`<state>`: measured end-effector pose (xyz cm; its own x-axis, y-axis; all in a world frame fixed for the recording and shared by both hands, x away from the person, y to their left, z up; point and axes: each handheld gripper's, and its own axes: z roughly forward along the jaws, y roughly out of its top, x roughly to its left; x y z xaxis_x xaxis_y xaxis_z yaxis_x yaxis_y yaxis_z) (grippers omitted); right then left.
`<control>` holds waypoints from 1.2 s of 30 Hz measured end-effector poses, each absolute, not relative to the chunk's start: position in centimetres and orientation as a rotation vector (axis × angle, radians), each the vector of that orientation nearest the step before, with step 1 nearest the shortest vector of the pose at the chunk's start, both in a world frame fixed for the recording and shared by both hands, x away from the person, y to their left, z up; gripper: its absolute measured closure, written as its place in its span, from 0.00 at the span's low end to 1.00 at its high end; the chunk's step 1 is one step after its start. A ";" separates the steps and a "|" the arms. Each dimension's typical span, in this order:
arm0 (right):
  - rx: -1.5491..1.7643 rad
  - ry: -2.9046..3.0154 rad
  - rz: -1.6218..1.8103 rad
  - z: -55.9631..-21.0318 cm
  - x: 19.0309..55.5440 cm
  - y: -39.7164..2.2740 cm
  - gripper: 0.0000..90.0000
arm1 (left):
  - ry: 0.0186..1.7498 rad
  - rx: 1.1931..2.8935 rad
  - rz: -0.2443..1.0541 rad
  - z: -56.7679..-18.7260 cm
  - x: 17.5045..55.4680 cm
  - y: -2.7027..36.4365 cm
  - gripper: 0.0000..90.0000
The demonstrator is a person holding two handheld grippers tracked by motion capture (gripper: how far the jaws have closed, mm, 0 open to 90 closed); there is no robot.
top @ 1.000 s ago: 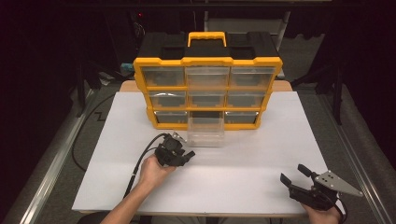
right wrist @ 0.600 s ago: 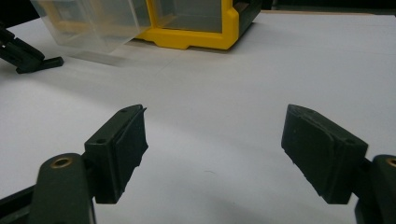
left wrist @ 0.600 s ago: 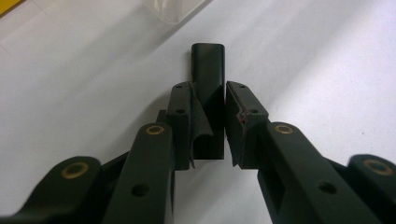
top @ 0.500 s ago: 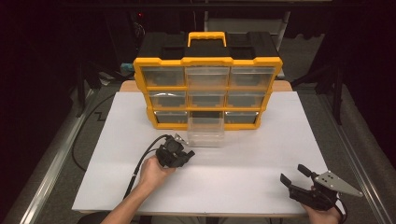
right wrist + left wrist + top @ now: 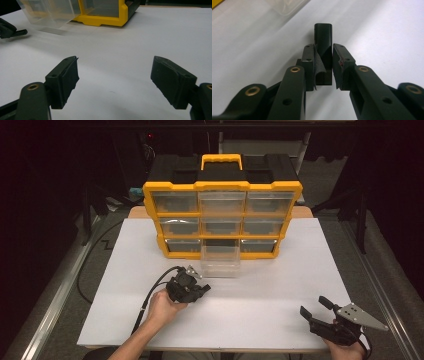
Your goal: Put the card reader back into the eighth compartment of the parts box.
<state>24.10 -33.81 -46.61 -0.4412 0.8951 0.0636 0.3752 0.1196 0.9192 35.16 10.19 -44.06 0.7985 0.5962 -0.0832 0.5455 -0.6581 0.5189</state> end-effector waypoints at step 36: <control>1.229 1.882 1.300 -46.6 24.1 -33.8 0.25 | 0.768 2.382 0.126 -38.3 34.4 9.6 0.82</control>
